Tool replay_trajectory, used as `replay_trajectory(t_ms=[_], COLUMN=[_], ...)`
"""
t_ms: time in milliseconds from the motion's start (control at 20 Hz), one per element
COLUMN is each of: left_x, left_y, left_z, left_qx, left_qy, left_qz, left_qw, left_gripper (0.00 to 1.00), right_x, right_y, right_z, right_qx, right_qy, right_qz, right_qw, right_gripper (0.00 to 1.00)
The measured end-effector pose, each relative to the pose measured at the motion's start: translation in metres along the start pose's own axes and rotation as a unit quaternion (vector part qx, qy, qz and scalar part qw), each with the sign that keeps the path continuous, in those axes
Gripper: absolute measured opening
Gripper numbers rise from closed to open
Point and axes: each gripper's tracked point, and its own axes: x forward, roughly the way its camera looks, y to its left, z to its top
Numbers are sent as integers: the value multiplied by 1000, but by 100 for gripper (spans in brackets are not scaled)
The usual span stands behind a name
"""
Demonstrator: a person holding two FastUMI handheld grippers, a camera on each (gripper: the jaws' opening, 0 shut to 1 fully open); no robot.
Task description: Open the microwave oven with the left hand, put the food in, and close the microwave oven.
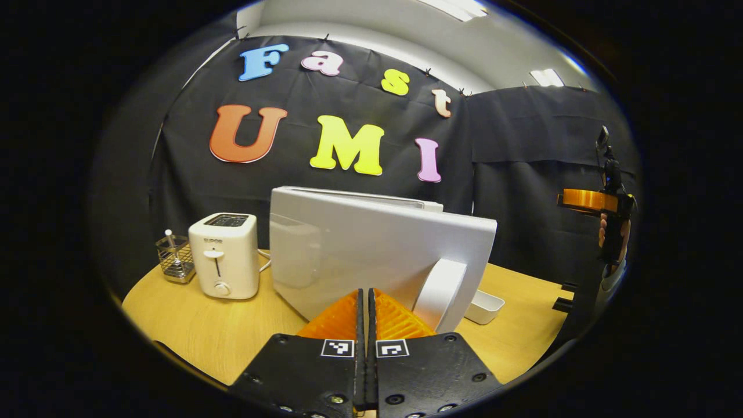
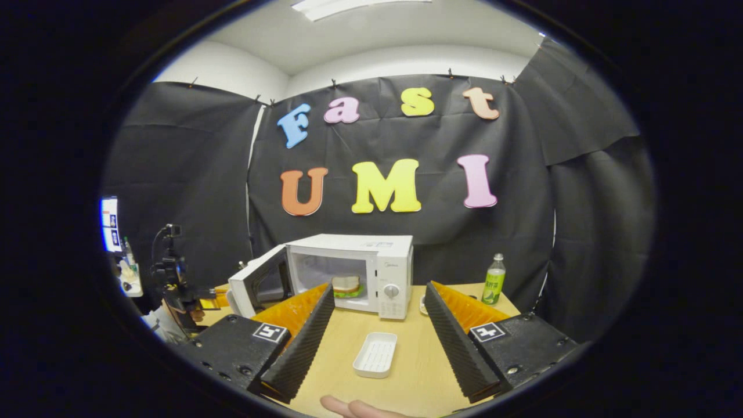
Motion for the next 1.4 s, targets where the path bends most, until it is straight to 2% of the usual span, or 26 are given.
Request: replay_trajectory(t_ms=[250, 550, 950, 1200, 1350, 1400], left_x=[43, 90, 142, 182, 211, 221], left_y=[-31, -43, -35, -30, -16, -12], left_z=[0, 7, 25, 29, 25, 23], left_qx=[-7, -9, -30, -31, -33, -32], left_qy=[-5, -3, -25, -33, -22, -14], left_qz=[-32, -27, -6, 14, 61, 76], left_qw=[999, 1000, 999, 999, 997, 997], left_gripper=[0, 0, 0, 0, 0, 0], right_x=[-2, 1, 17, 23, 26, 26], right_y=[-20, -41, -65, -78, -88, -91], right_z=[-2, -2, -20, -29, -32, -33], right_qx=[-7, -3, 19, 29, 30, 30], right_qy=[2, 0, 12, 17, 17, 17], right_qz=[-14, -23, -26, -25, -35, -38], right_qw=[1000, 1000, 999, 999, 999, 999], right_gripper=[92, 92, 92, 92, 92, 99])
